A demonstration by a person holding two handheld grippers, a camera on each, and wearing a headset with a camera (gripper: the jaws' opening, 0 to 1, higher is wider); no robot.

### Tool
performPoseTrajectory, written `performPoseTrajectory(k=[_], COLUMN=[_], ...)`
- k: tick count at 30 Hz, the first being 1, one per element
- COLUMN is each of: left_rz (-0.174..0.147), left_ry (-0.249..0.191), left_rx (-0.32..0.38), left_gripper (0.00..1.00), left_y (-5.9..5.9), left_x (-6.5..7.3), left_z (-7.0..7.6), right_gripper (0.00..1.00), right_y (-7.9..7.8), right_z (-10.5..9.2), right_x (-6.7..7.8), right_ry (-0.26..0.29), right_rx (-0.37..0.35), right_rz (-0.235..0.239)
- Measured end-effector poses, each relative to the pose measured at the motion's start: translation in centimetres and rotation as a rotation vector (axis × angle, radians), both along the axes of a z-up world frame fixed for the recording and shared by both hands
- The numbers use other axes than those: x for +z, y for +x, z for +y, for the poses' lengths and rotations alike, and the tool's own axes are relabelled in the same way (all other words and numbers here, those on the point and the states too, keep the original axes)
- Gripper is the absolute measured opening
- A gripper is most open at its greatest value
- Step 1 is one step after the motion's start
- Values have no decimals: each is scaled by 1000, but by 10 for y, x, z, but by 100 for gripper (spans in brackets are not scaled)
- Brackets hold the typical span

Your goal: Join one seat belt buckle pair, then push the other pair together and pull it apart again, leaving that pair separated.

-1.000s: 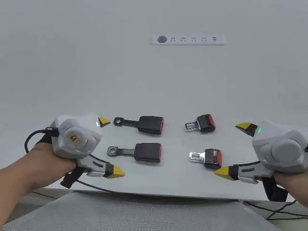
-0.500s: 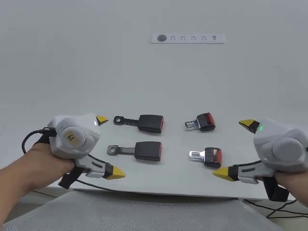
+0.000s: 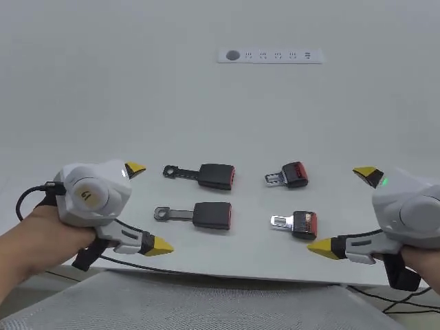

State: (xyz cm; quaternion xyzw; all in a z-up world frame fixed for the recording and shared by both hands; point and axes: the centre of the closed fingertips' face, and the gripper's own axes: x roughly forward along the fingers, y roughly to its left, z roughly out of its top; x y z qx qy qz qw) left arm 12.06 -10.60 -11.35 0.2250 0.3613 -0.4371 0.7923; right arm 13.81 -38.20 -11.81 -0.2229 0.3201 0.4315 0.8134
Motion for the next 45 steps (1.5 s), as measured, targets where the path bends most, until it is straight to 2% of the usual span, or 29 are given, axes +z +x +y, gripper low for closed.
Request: performPoseTrajectory(k=[4,10,20,24,27,33,39,45], left_rz=[2,-3,-6,-1,8,-11,-12,5], left_ry=[-10,-19,-25,-18,-19,-15,-11,-13], left_rx=[29,35,44,37,32,40,37,18], left_gripper=[100,100,100,99,96,98,98,91], left_y=[0,-3,1,-1,-2,2,2,-1], left_x=[-1,1,-2,-5,-5,0,1,1], left_z=[9,6,14,14,13,10,9,5], right_gripper=[100,100,97,95,94,93,92,87], right_y=[-5,-8,-7,-9,-10,-9,-9,-11], right_z=[-2,-3,-2,-1,-1,-4,-6,-5], right_x=[1,4,3,2,2,1,1,0], right_ry=[16,21,20,25,26,19,10,0], right_rx=[-21,-22,-9,-8,-3,2,8,30], right_rz=[12,18,19,31,34,27,23,23])
